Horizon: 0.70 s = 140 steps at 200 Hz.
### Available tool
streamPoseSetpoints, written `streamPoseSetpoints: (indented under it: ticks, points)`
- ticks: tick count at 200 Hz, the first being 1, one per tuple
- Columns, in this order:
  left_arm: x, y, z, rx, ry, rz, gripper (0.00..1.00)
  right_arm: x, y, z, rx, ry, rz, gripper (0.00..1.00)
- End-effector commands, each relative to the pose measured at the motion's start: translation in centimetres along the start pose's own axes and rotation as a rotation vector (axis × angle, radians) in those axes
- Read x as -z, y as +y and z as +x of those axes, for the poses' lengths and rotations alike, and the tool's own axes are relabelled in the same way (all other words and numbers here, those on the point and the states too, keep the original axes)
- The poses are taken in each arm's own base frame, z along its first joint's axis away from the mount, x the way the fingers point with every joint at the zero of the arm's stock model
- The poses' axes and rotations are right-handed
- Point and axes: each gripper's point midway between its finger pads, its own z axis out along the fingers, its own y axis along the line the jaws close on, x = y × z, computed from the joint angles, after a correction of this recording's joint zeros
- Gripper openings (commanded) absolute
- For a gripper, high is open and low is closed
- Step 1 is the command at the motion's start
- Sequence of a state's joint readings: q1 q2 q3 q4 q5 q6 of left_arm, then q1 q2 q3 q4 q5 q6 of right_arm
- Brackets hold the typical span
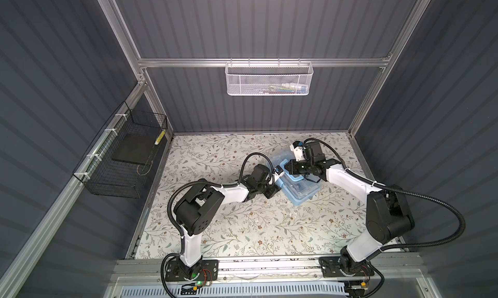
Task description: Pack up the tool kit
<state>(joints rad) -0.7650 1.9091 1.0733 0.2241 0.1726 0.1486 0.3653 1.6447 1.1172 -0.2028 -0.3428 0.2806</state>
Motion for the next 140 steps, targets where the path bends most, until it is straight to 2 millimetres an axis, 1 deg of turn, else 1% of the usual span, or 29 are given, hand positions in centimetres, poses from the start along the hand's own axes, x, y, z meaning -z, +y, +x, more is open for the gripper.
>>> streamPoseSetpoints:
  ticks: [1,47,78,134,140]
  points:
    - [2.1,1.6,-6.1,-0.047,-0.146,-0.068,0.40,-1.8,-1.7,10.8,-0.103,0.358,0.031,0.10]
    - [2.3,1.7,-6.4,-0.051,-0.122,-0.073,0.40,-1.9,-1.7,10.9,-0.105,0.357,0.027,0.10]
    - [2.3,1.8,-6.3,-0.050,-0.106,-0.077,0.40,-2.0,-1.8,11.3,-0.107,0.365,0.028,0.09]
    - [2.2,2.0,-6.7,-0.048,-0.093,-0.079,0.40,-2.1,-1.9,12.1,-0.121,0.381,0.023,0.09]
    - [2.2,2.0,-6.7,-0.048,-0.092,-0.078,0.40,-2.3,-1.8,11.6,-0.112,0.359,0.014,0.09]
